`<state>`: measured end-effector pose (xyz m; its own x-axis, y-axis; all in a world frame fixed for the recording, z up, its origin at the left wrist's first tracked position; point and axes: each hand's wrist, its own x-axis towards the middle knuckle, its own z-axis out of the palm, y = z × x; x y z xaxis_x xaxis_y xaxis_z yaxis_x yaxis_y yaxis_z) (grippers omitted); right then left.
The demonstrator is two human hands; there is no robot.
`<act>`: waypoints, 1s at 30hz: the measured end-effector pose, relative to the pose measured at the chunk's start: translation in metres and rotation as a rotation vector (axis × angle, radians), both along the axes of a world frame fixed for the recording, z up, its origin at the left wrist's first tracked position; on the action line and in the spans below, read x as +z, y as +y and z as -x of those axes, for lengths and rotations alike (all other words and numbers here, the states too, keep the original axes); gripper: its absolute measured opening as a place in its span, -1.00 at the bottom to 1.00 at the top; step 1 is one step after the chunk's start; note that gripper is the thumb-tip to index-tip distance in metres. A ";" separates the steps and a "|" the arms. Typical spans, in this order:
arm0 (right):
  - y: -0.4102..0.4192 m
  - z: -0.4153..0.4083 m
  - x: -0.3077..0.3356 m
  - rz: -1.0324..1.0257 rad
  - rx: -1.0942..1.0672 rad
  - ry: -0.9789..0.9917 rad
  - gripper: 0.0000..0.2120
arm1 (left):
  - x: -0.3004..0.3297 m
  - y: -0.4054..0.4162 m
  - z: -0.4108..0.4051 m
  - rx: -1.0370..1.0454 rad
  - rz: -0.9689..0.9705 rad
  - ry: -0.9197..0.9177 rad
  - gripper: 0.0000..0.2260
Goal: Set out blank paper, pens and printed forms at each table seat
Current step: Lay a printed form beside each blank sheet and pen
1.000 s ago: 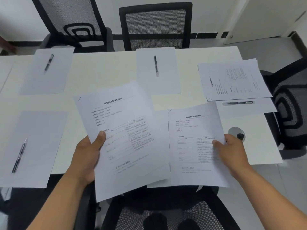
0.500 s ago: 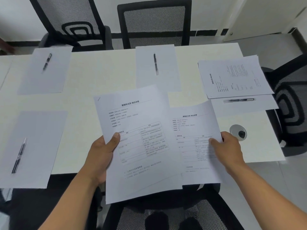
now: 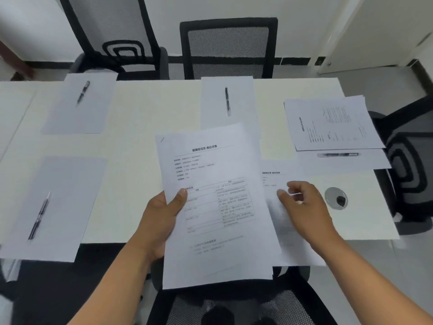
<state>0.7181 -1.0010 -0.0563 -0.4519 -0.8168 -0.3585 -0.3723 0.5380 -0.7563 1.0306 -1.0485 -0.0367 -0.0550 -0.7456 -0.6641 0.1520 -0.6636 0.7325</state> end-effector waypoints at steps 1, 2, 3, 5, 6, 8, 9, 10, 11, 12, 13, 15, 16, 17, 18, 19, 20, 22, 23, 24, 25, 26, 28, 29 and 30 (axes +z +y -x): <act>-0.002 -0.009 0.009 0.007 -0.002 -0.087 -0.80 | 0.003 0.000 0.000 0.003 0.004 0.008 -0.72; -0.004 -0.019 0.017 0.014 -0.007 -0.196 -0.83 | 0.008 0.001 0.000 0.004 0.008 0.018 -0.73; -0.006 -0.028 0.026 0.020 -0.012 -0.289 -0.77 | 0.012 0.002 0.000 0.003 0.012 0.026 -0.73; -0.007 -0.045 0.043 0.020 -0.006 -0.435 -0.55 | 0.021 0.004 0.000 0.008 0.019 0.036 -0.74; -0.006 -0.053 0.049 -0.001 -0.008 -0.491 -0.43 | 0.026 0.005 -0.001 0.011 0.023 0.045 -0.75; -0.005 -0.065 0.062 -0.009 -0.001 -0.560 -0.28 | 0.036 0.009 -0.005 0.017 0.036 0.067 -0.74; -0.004 -0.068 0.065 0.002 0.003 -0.599 -0.28 | 0.038 0.010 -0.005 0.014 0.040 0.073 -0.74; -0.003 -0.070 0.066 0.012 0.018 -0.627 -0.30 | 0.042 0.012 -0.007 0.013 0.045 0.075 -0.74; -0.001 -0.074 0.071 0.020 0.039 -0.614 -0.32 | 0.046 0.014 -0.009 0.013 0.052 0.082 -0.74; 0.000 -0.076 0.076 0.014 0.052 -0.596 -0.31 | 0.051 0.017 -0.011 0.017 0.060 0.087 -0.74; 0.001 -0.077 0.081 0.008 0.054 -0.583 -0.31 | 0.054 0.019 -0.013 0.018 0.062 0.092 -0.74; 0.004 -0.081 0.093 0.016 0.070 -0.551 -0.48 | 0.063 0.024 -0.018 0.024 0.074 0.099 -0.74; 0.007 -0.083 0.098 0.023 0.078 -0.519 -0.56 | 0.068 0.027 -0.020 0.027 0.082 0.103 -0.74; 0.009 -0.086 0.106 0.025 0.085 -0.493 -0.57 | 0.075 0.031 -0.022 0.030 0.091 0.104 -0.74; 0.011 -0.086 0.108 0.023 0.089 -0.468 -0.53 | 0.078 0.033 -0.023 0.033 0.097 0.099 -0.74; 0.013 -0.087 0.112 0.028 0.099 -0.455 -0.51 | 0.083 0.036 -0.024 0.035 0.105 0.100 -0.74; 0.015 -0.088 0.116 0.031 0.106 -0.452 -0.55 | 0.088 0.040 -0.026 0.036 0.114 0.096 -0.75; 0.020 -0.089 0.126 0.045 0.111 -0.449 -0.68 | 0.101 0.047 -0.029 0.037 0.136 0.086 -0.75; 0.023 -0.091 0.133 0.051 0.121 -0.462 -0.73 | 0.109 0.051 -0.030 0.035 0.146 0.081 -0.74; 0.028 -0.092 0.139 0.058 0.119 -0.464 -0.74 | 0.116 0.055 -0.031 0.031 0.158 0.072 -0.74; 0.033 -0.093 0.144 0.066 0.123 -0.467 -0.71 | 0.123 0.060 -0.032 0.030 0.167 0.071 -0.74; 0.039 -0.093 0.153 0.077 0.130 -0.468 -0.68 | 0.133 0.067 -0.033 0.034 0.188 0.060 -0.75; 0.047 -0.091 0.163 0.082 0.142 -0.491 -0.70 | 0.147 0.078 -0.031 0.035 0.210 0.031 -0.76; 0.052 -0.089 0.168 0.087 0.144 -0.492 -0.75 | 0.153 0.084 -0.030 0.036 0.216 0.028 -0.76; 0.060 -0.087 0.183 0.100 0.156 -0.498 -0.80 | 0.165 0.093 -0.028 0.043 0.246 0.016 -0.76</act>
